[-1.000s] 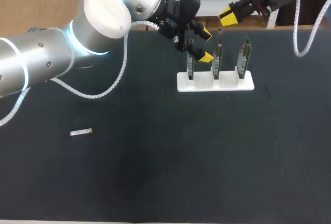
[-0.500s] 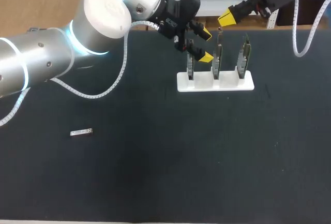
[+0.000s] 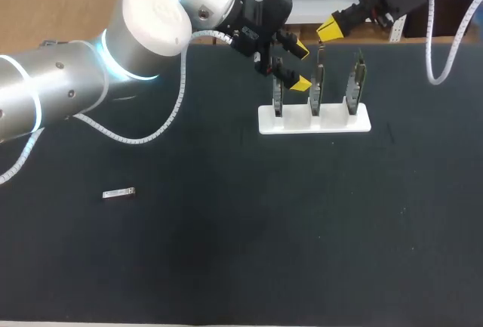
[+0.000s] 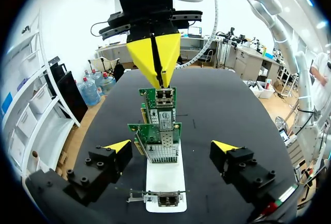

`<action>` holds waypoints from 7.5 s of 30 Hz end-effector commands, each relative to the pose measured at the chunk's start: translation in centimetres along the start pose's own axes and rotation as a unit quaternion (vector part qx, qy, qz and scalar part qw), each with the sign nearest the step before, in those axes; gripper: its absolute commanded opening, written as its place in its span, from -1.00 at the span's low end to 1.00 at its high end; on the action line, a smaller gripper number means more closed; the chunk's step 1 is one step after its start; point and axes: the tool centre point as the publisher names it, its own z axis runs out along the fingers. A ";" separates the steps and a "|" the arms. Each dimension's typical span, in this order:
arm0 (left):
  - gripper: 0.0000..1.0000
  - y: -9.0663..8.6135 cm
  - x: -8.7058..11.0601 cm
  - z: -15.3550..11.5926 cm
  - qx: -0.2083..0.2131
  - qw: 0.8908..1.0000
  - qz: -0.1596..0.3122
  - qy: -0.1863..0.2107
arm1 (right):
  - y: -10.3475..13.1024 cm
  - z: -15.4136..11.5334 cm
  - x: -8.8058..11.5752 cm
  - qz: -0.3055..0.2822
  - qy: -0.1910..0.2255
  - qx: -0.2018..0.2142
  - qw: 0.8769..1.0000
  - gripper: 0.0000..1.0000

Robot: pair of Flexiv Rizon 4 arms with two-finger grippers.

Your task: Pick up the optical module with the left hand, and insert it into the network port with the right hand.

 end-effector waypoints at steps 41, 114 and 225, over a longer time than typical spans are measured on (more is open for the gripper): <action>1.00 0.3 -0.1 0.1 0.003 1.000 0.000 0.002 | -1.2 1.2 3.4 0.049 0.018 -0.017 0.998 -1.00; 1.00 0.3 -0.1 0.1 0.003 1.000 0.000 0.002 | 1.6 -7.8 6.2 -0.001 -0.036 -0.011 0.999 -1.00; 1.00 -18.0 17.1 -20.2 -0.108 0.906 -0.018 0.410 | 0.6 -8.3 8.8 0.024 -0.036 0.023 0.999 1.00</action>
